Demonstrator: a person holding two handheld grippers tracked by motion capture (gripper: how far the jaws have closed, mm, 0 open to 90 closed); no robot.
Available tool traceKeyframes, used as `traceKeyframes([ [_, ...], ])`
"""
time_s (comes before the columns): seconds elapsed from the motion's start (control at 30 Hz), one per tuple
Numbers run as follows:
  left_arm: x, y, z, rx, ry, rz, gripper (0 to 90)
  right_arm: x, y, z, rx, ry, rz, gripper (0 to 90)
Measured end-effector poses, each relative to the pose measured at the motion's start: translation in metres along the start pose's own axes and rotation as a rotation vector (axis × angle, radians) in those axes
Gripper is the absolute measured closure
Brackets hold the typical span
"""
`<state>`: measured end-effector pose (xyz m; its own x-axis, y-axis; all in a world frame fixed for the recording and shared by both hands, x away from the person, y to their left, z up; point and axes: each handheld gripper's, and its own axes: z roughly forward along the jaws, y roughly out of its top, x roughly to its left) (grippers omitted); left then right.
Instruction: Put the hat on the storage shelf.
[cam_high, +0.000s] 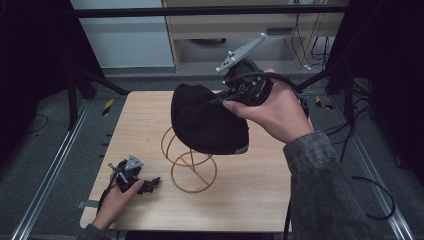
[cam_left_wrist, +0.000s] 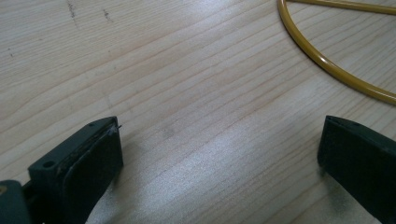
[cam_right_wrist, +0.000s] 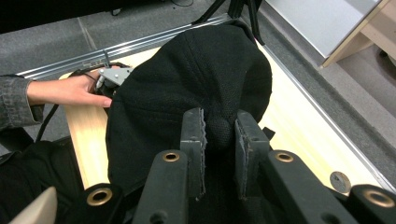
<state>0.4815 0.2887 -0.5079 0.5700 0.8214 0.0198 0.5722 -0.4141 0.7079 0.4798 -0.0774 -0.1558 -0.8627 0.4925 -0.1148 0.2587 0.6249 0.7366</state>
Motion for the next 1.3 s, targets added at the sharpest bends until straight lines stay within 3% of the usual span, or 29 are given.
traceKeyframes([
  [0.53, 0.0, 0.0, 0.0, 0.0, -0.001, 0.0, 0.0, 0.005, 0.013, 0.034, 0.043, 0.03, -0.02, 76.3],
  [1.3, 0.0, 0.0, 0.0, 0.0, -0.002, 0.001, 0.0, 0.014, 0.023, 0.06, 0.057, 0.073, -0.04, 76.2],
])
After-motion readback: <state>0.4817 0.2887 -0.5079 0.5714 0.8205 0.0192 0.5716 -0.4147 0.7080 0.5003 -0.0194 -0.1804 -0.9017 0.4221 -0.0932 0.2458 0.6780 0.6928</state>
